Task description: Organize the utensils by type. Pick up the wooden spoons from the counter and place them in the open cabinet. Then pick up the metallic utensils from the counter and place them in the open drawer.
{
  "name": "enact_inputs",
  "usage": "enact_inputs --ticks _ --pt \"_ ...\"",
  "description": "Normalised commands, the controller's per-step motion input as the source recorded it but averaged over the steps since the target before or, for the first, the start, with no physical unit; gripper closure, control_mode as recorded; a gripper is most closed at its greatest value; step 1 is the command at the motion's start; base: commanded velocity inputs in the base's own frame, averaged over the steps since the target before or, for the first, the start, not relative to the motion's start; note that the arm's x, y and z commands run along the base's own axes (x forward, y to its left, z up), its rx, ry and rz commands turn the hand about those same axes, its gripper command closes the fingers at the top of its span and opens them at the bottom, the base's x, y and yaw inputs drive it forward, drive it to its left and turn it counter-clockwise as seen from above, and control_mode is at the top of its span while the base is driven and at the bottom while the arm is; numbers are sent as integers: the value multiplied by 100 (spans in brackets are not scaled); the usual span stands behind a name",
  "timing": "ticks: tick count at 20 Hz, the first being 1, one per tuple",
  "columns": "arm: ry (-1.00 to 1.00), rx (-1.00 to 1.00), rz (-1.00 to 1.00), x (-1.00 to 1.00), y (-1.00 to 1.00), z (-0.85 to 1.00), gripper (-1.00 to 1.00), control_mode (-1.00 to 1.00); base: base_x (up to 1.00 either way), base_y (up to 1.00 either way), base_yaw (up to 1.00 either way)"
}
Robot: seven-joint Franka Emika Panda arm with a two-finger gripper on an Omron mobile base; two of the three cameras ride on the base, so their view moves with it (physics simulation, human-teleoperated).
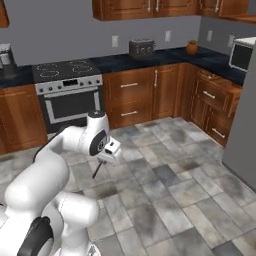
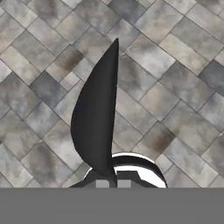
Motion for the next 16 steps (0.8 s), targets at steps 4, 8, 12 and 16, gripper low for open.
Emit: enact_inputs --ticks 4,8,12,16 --pt "0 0 0 0 0 0 100 100 96 -22 11" --pt "0 0 0 0 0 0 100 100 100 -6 0" --pt "0 0 0 0 0 0 100 100 100 -4 0" --pt "0 0 0 0 0 0 100 100 100 -9 0"
